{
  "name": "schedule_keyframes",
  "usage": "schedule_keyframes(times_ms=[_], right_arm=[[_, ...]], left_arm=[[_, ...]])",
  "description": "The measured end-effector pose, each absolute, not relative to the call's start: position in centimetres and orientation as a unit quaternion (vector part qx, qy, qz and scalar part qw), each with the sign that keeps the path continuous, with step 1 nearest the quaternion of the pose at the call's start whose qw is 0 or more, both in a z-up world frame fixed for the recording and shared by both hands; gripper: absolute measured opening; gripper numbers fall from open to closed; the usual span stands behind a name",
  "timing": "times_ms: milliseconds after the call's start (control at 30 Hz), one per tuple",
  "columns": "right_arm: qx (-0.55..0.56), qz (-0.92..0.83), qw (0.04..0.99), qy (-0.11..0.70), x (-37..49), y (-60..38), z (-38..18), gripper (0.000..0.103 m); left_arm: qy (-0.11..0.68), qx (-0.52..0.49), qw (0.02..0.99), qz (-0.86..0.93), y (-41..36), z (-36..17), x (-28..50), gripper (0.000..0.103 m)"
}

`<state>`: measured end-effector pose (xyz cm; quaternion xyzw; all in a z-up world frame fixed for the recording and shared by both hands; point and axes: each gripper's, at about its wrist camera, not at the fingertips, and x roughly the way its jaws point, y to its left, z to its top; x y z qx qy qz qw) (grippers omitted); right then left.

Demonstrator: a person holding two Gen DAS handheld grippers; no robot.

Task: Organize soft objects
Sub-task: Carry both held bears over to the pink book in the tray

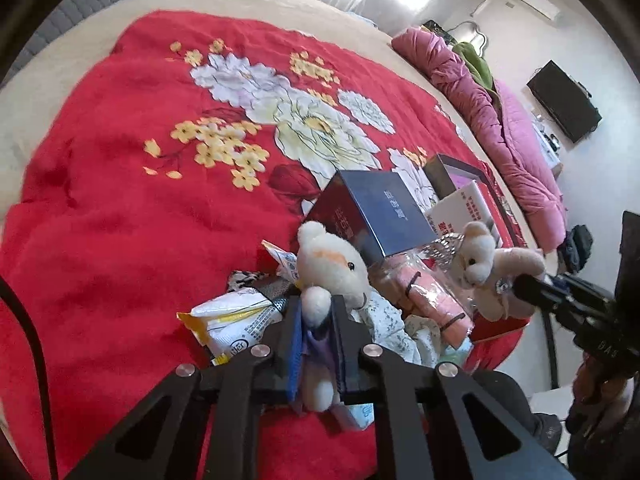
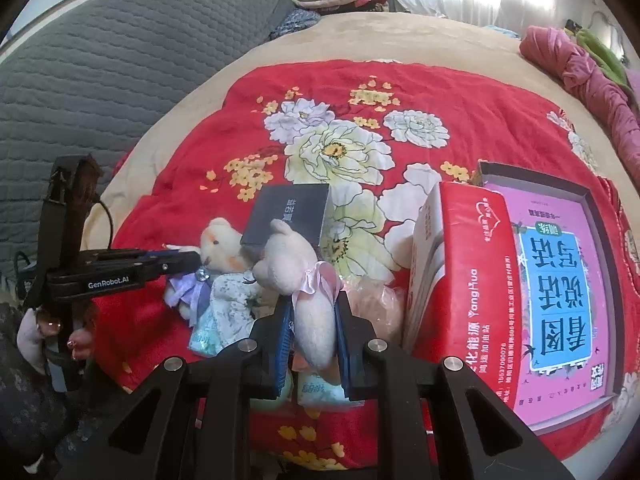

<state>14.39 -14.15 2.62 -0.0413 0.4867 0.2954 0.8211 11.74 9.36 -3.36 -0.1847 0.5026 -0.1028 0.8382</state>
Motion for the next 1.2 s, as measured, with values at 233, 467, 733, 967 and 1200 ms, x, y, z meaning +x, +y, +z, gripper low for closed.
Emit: schedule_keyframes(times_ms=[233, 467, 733, 967, 1200], right_arm=[[-0.032, 0.299, 0.830, 0.470, 14.0, -14.6, 4.3, 0.020], [-0.020, 0.298, 0.842, 0.450, 13.3, -15.8, 6.5, 0.020], [0.006, 0.273, 0.865, 0.420, 12.4, -20.4, 9.4, 0.020], [0.051, 0.216, 0.887, 0.406, 12.9, -27.9, 10.5, 0.020], [0.086, 0.148, 0.900, 0.401, 13.6, -35.9, 10.6, 0.020]], left_arm=[[0.485, -0.177, 0.853, -0.079, 8.9, -0.3, 10.3, 0.013], [0.474, -0.154, 0.863, -0.082, 6.1, 4.2, 9.8, 0.013], [0.452, -0.126, 0.876, -0.116, 0.2, 8.6, 10.1, 0.013], [0.451, -0.110, 0.872, -0.154, -6.7, 10.1, 12.0, 0.013], [0.462, -0.101, 0.861, -0.187, -14.0, 10.2, 14.6, 0.013]])
